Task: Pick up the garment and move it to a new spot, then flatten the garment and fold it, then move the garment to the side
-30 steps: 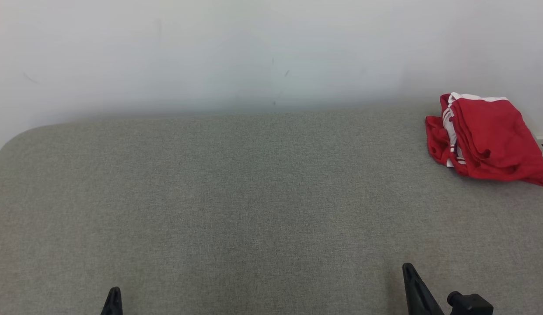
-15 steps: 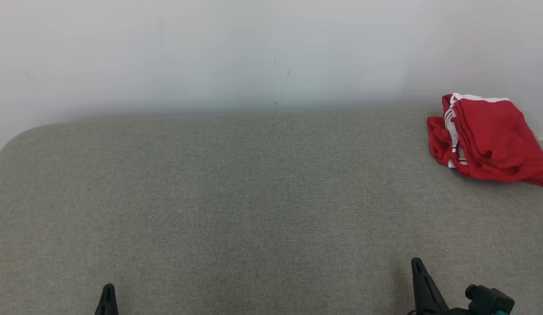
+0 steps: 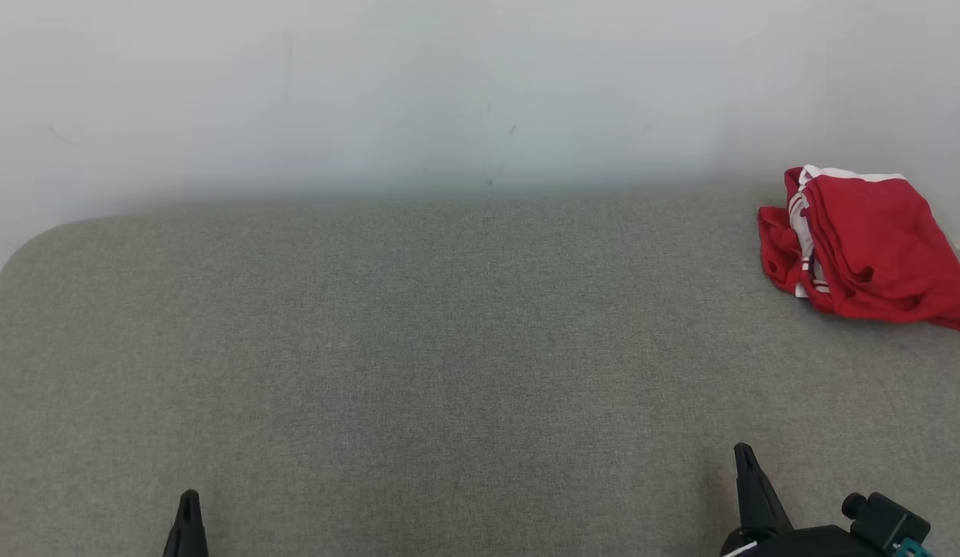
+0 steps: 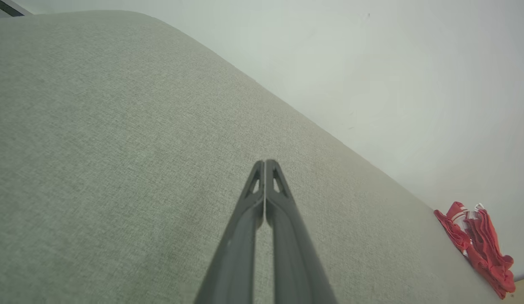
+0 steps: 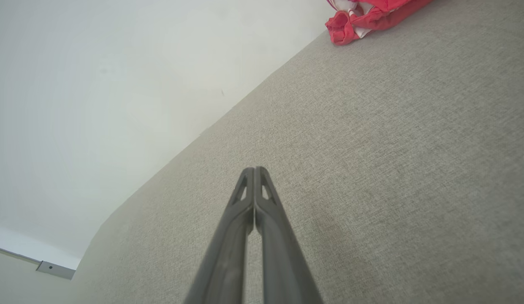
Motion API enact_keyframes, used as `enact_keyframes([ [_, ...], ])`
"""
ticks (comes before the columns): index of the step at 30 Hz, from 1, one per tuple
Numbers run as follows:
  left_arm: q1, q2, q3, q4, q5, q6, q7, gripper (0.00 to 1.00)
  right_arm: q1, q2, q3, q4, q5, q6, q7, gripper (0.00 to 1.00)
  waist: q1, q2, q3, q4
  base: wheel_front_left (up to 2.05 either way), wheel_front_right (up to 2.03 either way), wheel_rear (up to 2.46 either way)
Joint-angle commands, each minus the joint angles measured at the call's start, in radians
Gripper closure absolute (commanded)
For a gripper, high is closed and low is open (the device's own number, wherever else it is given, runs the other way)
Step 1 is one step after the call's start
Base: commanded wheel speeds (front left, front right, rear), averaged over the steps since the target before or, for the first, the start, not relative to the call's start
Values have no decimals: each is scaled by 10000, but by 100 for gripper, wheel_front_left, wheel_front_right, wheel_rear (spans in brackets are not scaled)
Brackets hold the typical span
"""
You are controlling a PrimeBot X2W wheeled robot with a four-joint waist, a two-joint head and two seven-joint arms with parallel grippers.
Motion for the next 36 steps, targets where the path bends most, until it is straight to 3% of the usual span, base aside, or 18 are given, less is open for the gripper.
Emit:
enact_keyframes([
  [1,-291,18,43,-67,-597,4,129,100,-270,26,-59,-165,585,-5,140,100,0,0,1,9,0,0,0],
  [36,-961,-2,90,191,-4815,10,1202,100,-724,68,-357,-275,4726,-11,1197,100,0,0,6,112,0,0,0],
])
